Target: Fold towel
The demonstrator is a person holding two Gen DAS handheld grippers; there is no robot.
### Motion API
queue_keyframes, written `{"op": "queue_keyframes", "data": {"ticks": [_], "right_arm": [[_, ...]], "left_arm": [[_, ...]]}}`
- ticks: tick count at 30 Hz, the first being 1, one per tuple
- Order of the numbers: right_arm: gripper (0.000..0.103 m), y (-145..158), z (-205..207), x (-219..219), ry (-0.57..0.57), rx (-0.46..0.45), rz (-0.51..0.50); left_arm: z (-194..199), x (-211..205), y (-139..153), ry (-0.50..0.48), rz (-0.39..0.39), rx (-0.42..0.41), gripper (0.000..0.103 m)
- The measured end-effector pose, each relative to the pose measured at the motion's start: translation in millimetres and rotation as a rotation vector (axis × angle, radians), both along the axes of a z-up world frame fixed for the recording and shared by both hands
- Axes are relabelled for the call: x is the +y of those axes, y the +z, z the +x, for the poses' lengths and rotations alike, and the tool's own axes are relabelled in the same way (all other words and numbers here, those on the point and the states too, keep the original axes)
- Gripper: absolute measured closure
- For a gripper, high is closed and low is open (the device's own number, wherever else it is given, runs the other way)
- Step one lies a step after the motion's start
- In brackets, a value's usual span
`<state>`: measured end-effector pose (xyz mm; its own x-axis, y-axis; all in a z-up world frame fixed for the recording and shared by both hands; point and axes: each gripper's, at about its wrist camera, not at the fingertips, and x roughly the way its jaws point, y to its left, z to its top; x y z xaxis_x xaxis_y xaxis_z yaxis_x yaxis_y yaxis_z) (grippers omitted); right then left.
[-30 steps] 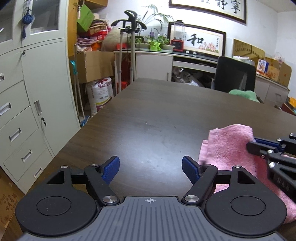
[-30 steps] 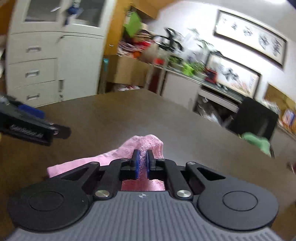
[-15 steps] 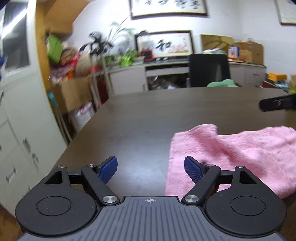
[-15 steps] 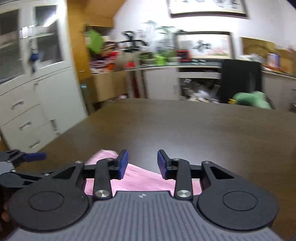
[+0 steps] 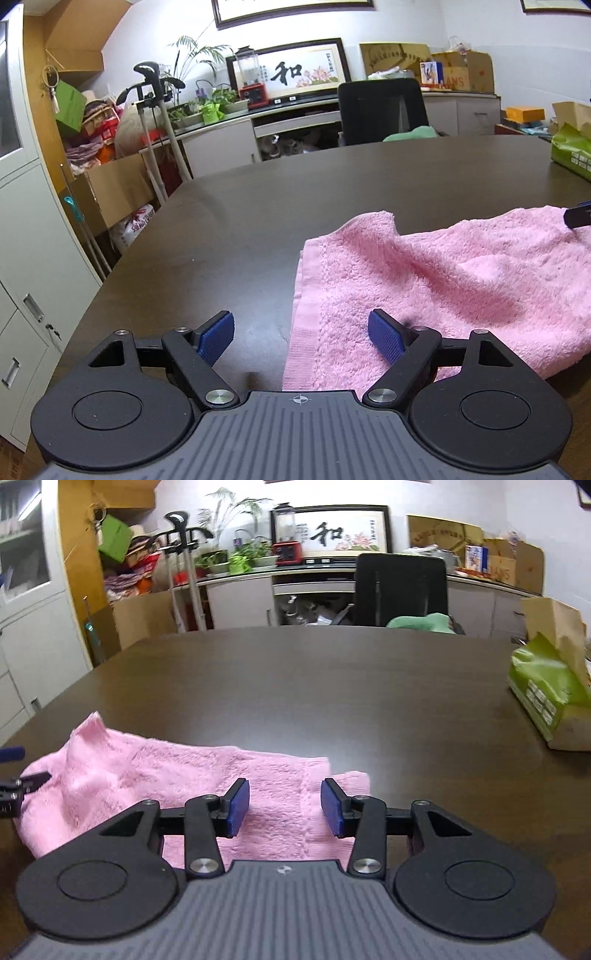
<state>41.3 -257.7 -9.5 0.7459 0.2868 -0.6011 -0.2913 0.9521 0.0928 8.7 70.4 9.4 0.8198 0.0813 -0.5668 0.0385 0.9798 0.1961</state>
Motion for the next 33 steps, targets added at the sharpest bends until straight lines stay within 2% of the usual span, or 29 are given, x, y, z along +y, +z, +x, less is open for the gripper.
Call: {"op": "queue_keyframes", "data": {"ticks": [4, 8, 12, 13, 14, 20, 24, 27, 30, 32, 33], "right_arm": [[0.038, 0, 4, 9, -0.038, -0.025, -0.074], [0.038, -5, 8, 9, -0.048, -0.002, -0.061], [0.048, -7, 11, 9, -0.031, 0.020, -0.038], [0.054, -7, 12, 9, -0.028, 0.021, -0.035], [0.057, -7, 12, 9, -0.026, 0.022, -0.031], [0.066, -7, 9, -5, -0.035, 0.048, 0.038], [0.066, -6, 11, -19, -0.040, 0.063, 0.094], [0.063, -7, 9, -16, -0.020, 0.049, 0.061], [0.068, -7, 6, -5, -0.013, 0.026, -0.012], [0.087, -4, 1, 3, -0.004, 0.006, -0.057], [0.089, -3, -1, 7, -0.001, -0.002, -0.069]], "left_arm": [[-2, 0, 1, 0.002, -0.001, 0.002, 0.020], [-3, -1, 0, 0.003, 0.006, 0.001, 0.020], [-3, 0, 0, 0.006, 0.006, 0.004, 0.018], [-3, 0, 0, 0.008, 0.006, 0.004, 0.018], [-3, 0, 1, 0.008, 0.005, 0.005, 0.017], [-3, 2, 1, 0.017, -0.001, 0.010, 0.014], [-3, 3, 1, 0.022, 0.002, 0.012, 0.012], [-3, 4, 1, 0.027, 0.001, 0.014, 0.010], [-2, 4, 1, 0.029, 0.003, 0.015, 0.010], [-2, 4, 1, 0.031, 0.003, 0.015, 0.009], [-2, 4, 1, 0.031, 0.003, 0.015, 0.009]]}}
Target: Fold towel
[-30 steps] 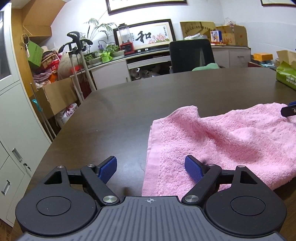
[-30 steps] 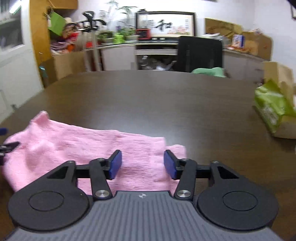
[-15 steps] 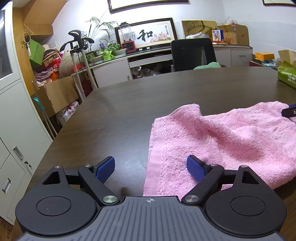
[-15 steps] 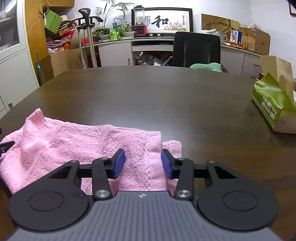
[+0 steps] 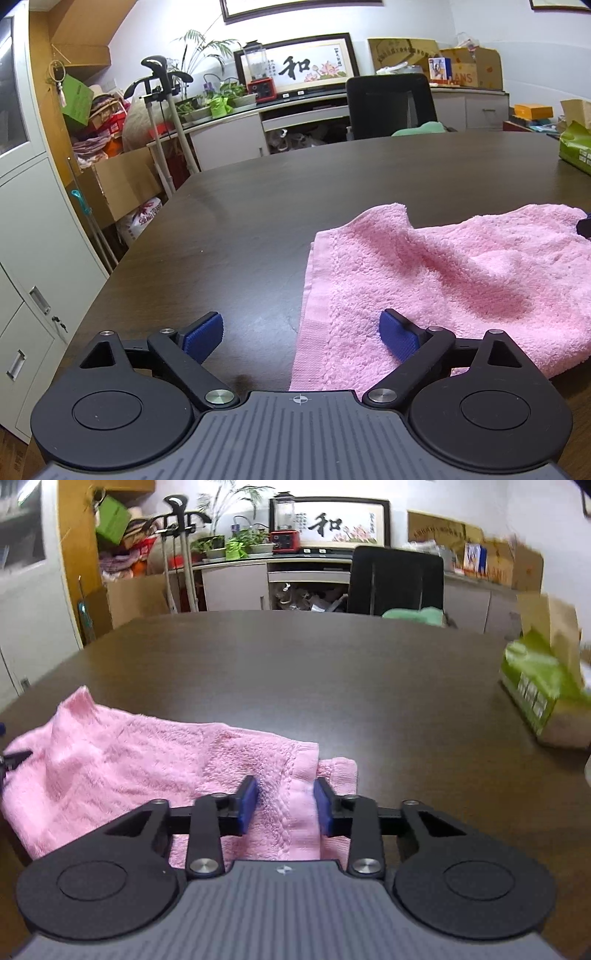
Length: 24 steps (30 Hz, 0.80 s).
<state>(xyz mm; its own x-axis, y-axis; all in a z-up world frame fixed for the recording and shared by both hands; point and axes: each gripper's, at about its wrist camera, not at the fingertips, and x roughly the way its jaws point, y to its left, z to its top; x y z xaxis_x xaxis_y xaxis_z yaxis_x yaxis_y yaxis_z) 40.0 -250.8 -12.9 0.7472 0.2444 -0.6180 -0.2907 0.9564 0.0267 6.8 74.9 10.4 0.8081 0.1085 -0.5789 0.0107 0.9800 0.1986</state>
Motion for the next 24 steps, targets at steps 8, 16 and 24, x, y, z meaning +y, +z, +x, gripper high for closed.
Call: {"op": "queue_keyframes", "data": {"ticks": [8, 16, 24], "right_arm": [[0.097, 14, -23, 13, -0.070, -0.116, -0.099], [0.096, 10, -26, 5, -0.120, -0.073, -0.076], [0.075, 6, -20, -10, -0.168, -0.041, -0.030]], "left_arm": [[0, 0, 0, 0.009, -0.002, 0.004, 0.006], [1, 1, 0, 0.018, 0.005, 0.005, 0.003], [-2, -1, -1, 0.040, 0.020, 0.002, 0.001]]}}
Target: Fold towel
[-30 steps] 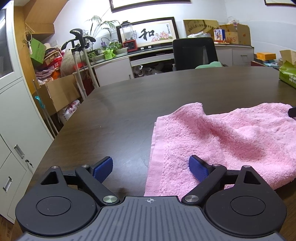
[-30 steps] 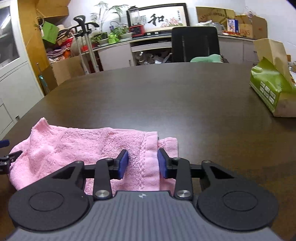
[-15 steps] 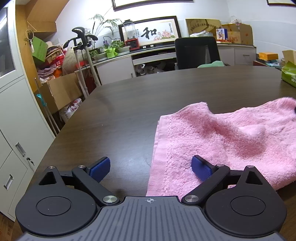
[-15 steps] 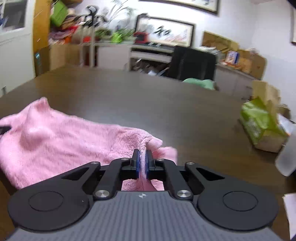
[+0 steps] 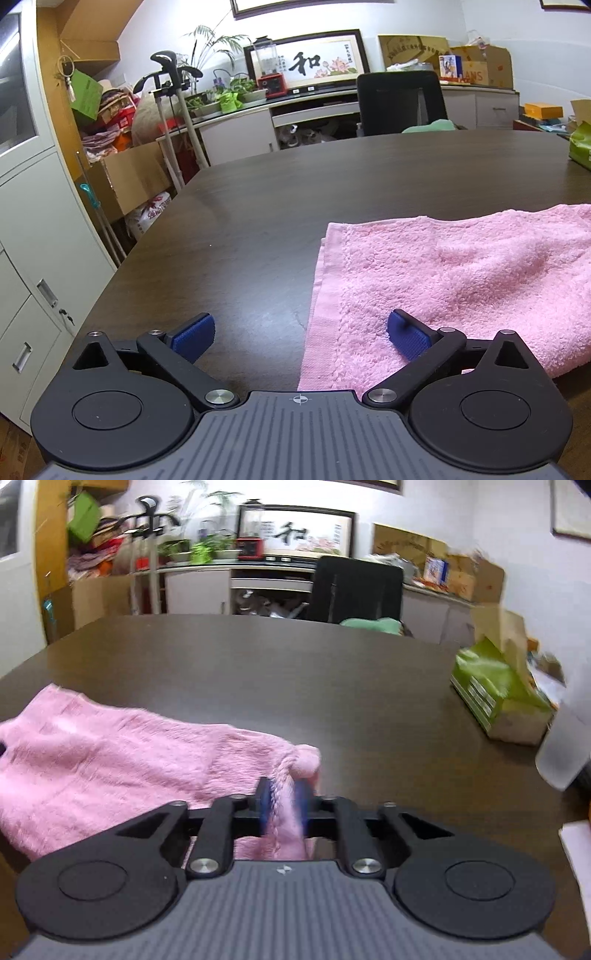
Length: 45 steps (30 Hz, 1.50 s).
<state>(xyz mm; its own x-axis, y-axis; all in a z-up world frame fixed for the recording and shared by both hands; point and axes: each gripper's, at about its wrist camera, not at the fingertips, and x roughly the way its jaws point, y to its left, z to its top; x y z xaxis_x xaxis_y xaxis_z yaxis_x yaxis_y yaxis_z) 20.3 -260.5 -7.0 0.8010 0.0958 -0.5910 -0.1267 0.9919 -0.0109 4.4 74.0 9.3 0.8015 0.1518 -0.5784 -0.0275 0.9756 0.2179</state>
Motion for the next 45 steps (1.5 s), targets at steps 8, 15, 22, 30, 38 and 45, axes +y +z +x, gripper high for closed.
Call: {"op": "queue_keyframes", "data": {"ticks": [8, 15, 22, 30, 38, 45], "right_arm": [[0.067, 17, -17, -18, 0.090, -0.132, 0.197], [0.058, -5, 1, 4, 0.177, 0.025, 0.132], [0.044, 8, 20, 26, 0.256, 0.025, 0.093], [0.033, 9, 37, 73, 0.273, 0.029, -0.049], [0.031, -3, 47, 152, 0.411, 0.020, -0.194], [0.030, 11, 51, 157, 0.401, -0.015, -0.155]], "left_arm": [[-2, -4, 0, 0.004, 0.030, -0.010, 0.001], [-4, -6, 0, -0.001, 0.051, -0.014, 0.001], [0, -1, 1, 0.004, 0.028, -0.009, 0.001], [1, 4, 4, 0.017, 0.016, 0.004, 0.001], [3, 27, 15, 0.140, -0.025, -0.031, 0.001], [1, 37, 18, 0.179, -0.080, -0.008, 0.001]]}}
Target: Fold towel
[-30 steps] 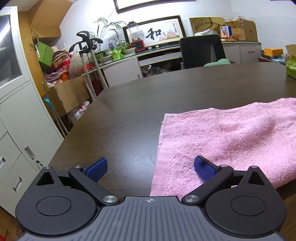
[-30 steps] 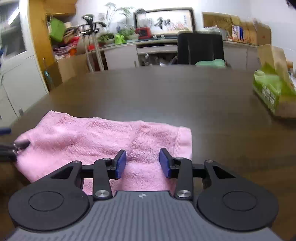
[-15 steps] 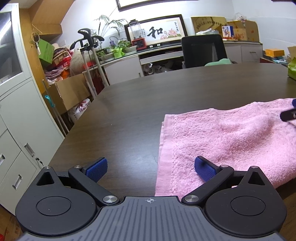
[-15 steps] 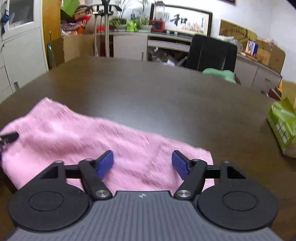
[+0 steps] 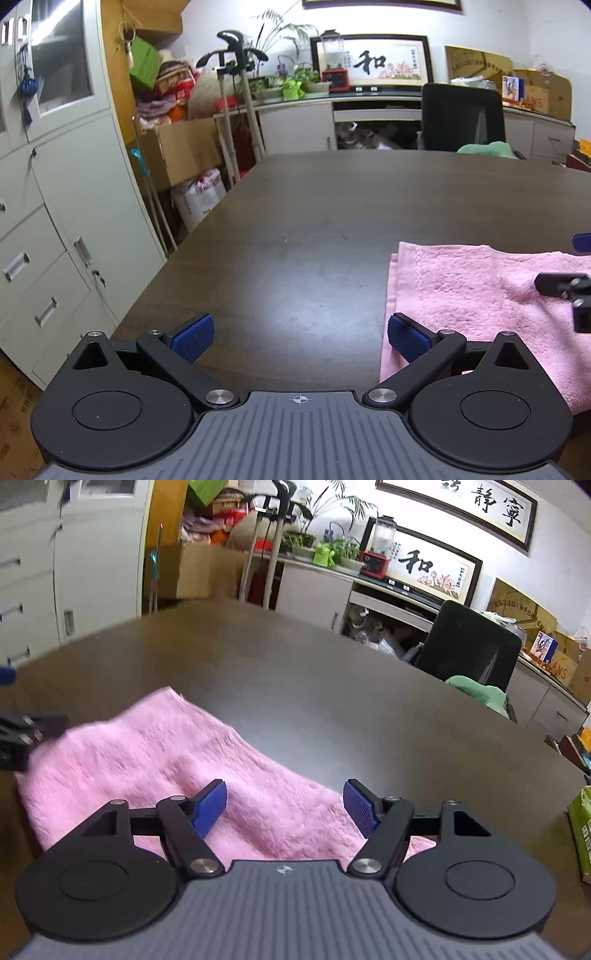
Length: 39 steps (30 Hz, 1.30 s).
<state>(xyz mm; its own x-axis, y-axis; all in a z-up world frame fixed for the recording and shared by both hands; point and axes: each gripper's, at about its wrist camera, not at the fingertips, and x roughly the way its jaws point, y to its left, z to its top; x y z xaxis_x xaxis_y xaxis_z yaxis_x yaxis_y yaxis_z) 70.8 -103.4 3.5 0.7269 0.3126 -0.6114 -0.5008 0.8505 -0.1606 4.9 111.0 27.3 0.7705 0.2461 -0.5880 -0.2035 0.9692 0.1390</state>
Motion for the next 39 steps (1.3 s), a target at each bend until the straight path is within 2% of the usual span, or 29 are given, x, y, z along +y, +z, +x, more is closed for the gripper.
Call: {"op": "queue_keyframes", "data": {"ticks": [3, 4, 10, 12, 15, 18, 21, 26, 29, 33, 39], "right_arm": [[0.029, -11, 4, 9, -0.016, 0.009, -0.067], [0.026, -16, 8, 12, -0.030, -0.001, -0.078], [0.024, -9, 17, 13, -0.062, -0.032, 0.004], [0.024, -15, 19, 20, -0.021, -0.009, -0.017], [0.024, -22, 14, 31, 0.008, -0.042, -0.057], [0.024, -15, 5, 29, 0.035, -0.056, -0.026], [0.024, -16, -6, 34, 0.106, -0.011, -0.012], [0.024, -22, -25, 54, 0.169, -0.091, -0.085], [0.024, -17, -24, 54, 0.209, -0.026, -0.005], [0.024, -22, -23, 57, 0.235, 0.057, 0.070], [0.022, -15, -35, 25, 0.206, 0.113, 0.118]], "left_arm": [[-2, -4, 0, -0.021, 0.022, -0.011, 0.001], [-3, -6, 0, -0.026, 0.032, -0.013, 0.001], [-1, 0, 0, 0.003, 0.030, -0.007, 0.001], [-1, 1, 0, 0.010, 0.038, -0.014, 0.001], [0, 5, 2, 0.044, 0.062, -0.025, 0.001], [0, 14, 6, 0.087, 0.046, -0.037, 0.001], [-1, 22, 10, 0.132, 0.023, -0.048, 0.001], [-2, 34, 13, 0.188, -0.003, -0.053, 0.001], [-3, 37, 14, 0.208, -0.017, -0.049, 0.001], [-7, 29, 15, 0.160, -0.002, -0.078, 0.001], [-16, 7, 14, 0.041, 0.053, -0.148, 0.001]]}}
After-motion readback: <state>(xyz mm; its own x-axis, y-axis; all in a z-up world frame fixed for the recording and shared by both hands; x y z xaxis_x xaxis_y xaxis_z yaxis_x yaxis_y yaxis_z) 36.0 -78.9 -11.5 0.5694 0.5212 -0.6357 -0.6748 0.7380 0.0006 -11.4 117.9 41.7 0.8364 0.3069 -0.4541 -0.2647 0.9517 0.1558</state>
